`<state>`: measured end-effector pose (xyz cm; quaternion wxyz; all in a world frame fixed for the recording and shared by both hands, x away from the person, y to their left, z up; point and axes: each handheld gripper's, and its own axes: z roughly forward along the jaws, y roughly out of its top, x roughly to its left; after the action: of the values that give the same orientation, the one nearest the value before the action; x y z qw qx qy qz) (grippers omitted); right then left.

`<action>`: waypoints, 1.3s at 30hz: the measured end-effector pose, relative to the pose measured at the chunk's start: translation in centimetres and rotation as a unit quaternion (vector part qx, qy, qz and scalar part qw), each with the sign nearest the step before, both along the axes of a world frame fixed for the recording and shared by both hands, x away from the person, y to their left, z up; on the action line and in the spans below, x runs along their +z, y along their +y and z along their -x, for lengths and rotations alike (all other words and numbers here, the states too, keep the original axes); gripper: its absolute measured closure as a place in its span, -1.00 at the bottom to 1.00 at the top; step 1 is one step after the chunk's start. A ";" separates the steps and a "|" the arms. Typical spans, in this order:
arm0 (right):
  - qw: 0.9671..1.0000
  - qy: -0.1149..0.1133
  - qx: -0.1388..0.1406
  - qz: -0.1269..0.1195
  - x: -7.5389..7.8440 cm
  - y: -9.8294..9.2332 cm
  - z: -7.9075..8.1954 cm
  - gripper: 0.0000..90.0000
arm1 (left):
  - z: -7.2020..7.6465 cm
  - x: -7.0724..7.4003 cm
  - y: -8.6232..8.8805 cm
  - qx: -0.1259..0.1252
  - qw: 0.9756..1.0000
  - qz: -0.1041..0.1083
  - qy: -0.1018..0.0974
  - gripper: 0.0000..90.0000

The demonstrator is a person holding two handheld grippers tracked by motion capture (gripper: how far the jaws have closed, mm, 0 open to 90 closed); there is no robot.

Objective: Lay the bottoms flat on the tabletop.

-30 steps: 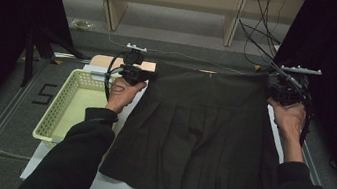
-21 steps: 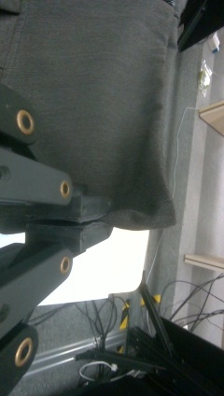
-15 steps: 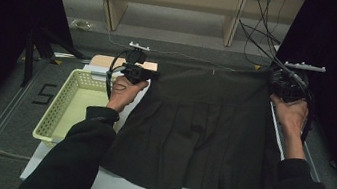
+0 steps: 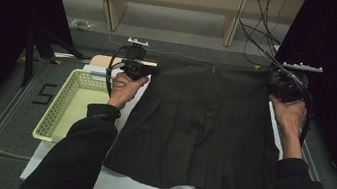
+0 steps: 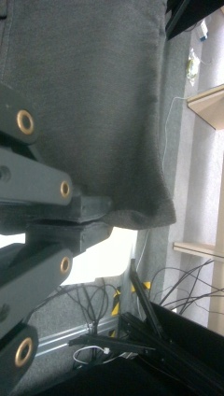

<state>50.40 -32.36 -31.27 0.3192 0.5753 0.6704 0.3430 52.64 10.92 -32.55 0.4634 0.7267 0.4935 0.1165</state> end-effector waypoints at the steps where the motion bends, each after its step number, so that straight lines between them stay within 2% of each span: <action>1: 1.000 0.000 0.000 -0.001 0.0 0.0 0.0 0.96 | 0.0 0.0 0.0 0.002 1.000 0.001 0.001 0.94; 5: 1.000 0.001 -0.001 -0.001 -0.1 -0.1 -0.1 0.96 | -0.1 -0.6 -0.4 -0.006 1.000 -0.011 0.009 0.93; 12: 1.000 0.000 0.001 -0.003 -0.2 -0.1 -0.1 0.91 | -0.3 -0.8 -0.4 0.005 1.000 -0.007 0.010 0.90; 13: 1.000 0.004 -0.001 -0.004 -0.3 -0.1 -0.2 0.81 | -0.3 -0.9 -0.4 0.013 1.000 -0.010 0.013 0.83; 15: 1.000 0.005 -0.007 -0.003 -0.3 -0.2 -0.2 0.55 | -0.3 -1.0 -0.5 0.023 0.999 -0.019 0.014 0.56; 17: 1.000 0.007 -0.005 -0.009 -0.2 -0.4 -0.1 0.36 | -0.2 -1.2 -0.4 0.023 0.999 -0.020 0.018 0.44; 18: 1.000 0.006 -0.004 -0.003 -0.3 -0.4 0.1 0.29 | -0.2 -1.3 -0.4 0.024 0.999 -0.021 0.021 0.38; 20: 1.000 0.009 0.003 0.002 -0.4 -0.3 0.4 0.16 | 0.0 -1.8 -0.4 0.016 0.999 -0.029 0.037 0.27; 24: 0.999 0.035 0.020 0.007 -1.7 0.0 1.3 -0.03 | 0.8 -2.8 -0.8 0.000 0.997 -0.049 0.062 0.09; 27: 0.998 0.045 0.032 0.006 -2.7 0.2 2.2 -0.12 | 1.7 -3.6 -1.1 -0.011 0.996 -0.060 0.071 -0.03; 31: 0.997 0.059 0.050 0.005 -4.2 0.4 3.8 -0.20 | 3.1 -4.6 -1.1 -0.025 0.994 -0.061 0.082 -0.11; 36: 0.995 0.067 0.069 0.003 -5.5 0.9 5.7 -0.25 | 4.7 -5.9 -1.0 -0.034 0.992 -0.071 0.096 -0.18; 39: 0.995 0.064 0.080 0.002 -5.9 1.5 6.5 -0.28 | 5.6 -6.4 -0.8 -0.035 0.992 -0.079 0.097 -0.23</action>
<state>43.93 -30.89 -37.18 0.2485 0.5397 0.7342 0.3285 47.00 10.10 -38.99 0.3585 0.7857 0.4995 0.0680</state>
